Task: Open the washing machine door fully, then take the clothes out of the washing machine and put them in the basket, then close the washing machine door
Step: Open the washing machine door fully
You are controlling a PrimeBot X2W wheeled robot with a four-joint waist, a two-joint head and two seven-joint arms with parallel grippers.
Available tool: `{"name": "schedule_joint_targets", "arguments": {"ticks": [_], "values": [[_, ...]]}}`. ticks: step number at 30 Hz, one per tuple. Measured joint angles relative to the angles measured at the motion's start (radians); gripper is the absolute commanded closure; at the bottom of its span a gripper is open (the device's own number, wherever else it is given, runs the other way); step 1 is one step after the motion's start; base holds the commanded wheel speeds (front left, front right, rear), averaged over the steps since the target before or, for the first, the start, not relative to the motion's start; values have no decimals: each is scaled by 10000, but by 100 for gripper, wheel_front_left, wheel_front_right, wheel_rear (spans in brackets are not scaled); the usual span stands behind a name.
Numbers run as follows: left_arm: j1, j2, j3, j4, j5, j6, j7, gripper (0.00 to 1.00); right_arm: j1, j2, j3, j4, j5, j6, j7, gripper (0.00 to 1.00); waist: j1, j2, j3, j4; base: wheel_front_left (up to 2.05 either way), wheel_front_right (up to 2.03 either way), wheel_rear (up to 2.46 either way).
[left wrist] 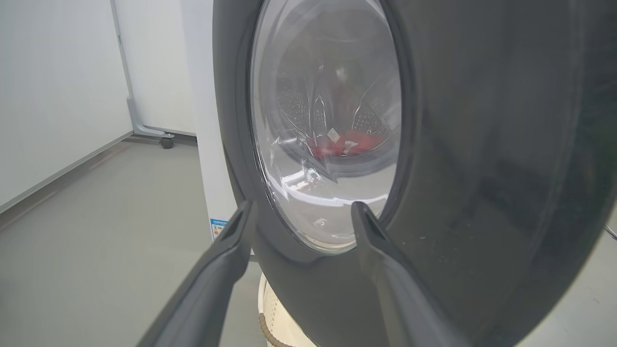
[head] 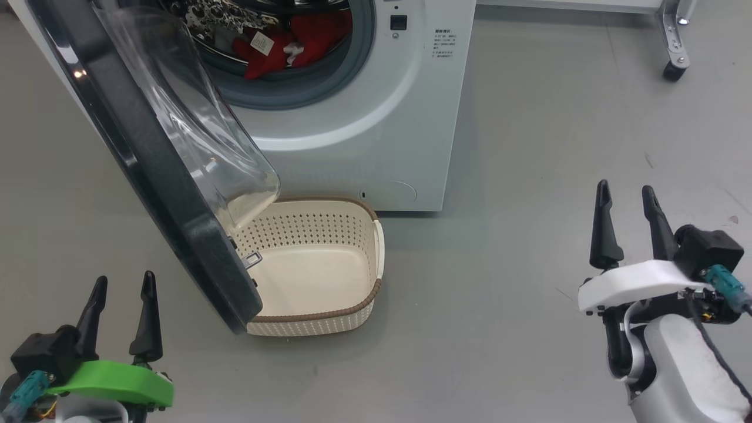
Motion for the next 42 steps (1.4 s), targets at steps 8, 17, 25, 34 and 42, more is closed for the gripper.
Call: {"name": "schedule_joint_targets", "arguments": {"ticks": [8,17,25,34,42], "values": [[181,-23,94,-36,184,0,2,0,802,81,460,-263,-1728,-224,0,0,0,0,-121,-121,0,0,0],[309,-58,31,-27,410,-2,2,0,1381,171,779,-163,-2974,-393,0,0,0,0,-289,-163,0,0,0],[390,-115,38,13,589,-2,2,0,1615,433,675,188,-3434,-403,0,0,0,0,-342,-101,0,0,0],[390,-150,63,13,656,-19,2,52,1642,773,334,215,-3760,-474,0,0,0,0,-320,-51,0,0,0],[390,-163,159,-182,723,-21,2,100,1780,922,-82,203,-3933,-474,0,0,0,0,-273,-52,0,0,0]]}}
